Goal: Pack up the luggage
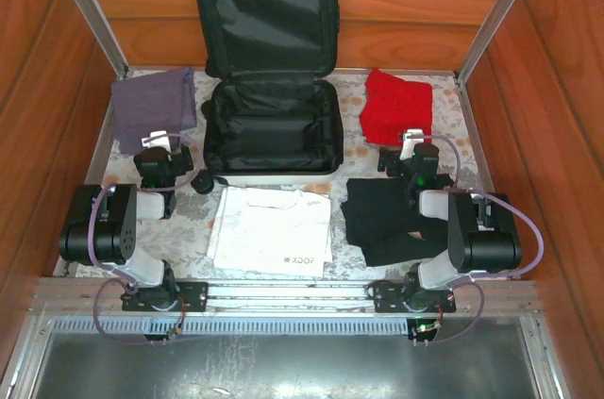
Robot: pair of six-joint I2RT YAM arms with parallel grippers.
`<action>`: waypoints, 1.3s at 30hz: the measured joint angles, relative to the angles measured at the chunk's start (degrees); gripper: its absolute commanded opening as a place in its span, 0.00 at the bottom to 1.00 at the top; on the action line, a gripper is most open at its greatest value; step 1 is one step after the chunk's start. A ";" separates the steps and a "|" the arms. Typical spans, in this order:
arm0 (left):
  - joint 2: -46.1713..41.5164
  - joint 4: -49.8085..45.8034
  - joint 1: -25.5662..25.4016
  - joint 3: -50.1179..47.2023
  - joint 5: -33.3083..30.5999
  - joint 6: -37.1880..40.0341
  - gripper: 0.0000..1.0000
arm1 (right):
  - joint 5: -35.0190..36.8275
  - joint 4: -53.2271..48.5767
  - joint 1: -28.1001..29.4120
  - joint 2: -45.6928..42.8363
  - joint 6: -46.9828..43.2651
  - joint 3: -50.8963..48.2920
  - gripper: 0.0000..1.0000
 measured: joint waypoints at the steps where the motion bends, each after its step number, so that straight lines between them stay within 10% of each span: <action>1: 0.07 0.20 0.00 0.00 -0.02 0.02 1.00 | 0.00 0.13 0.00 0.04 0.00 0.04 0.99; 39: -0.44 -0.02 -0.90 0.00 -4.50 0.44 1.00 | 0.70 -0.66 -0.61 -0.79 0.81 0.52 0.99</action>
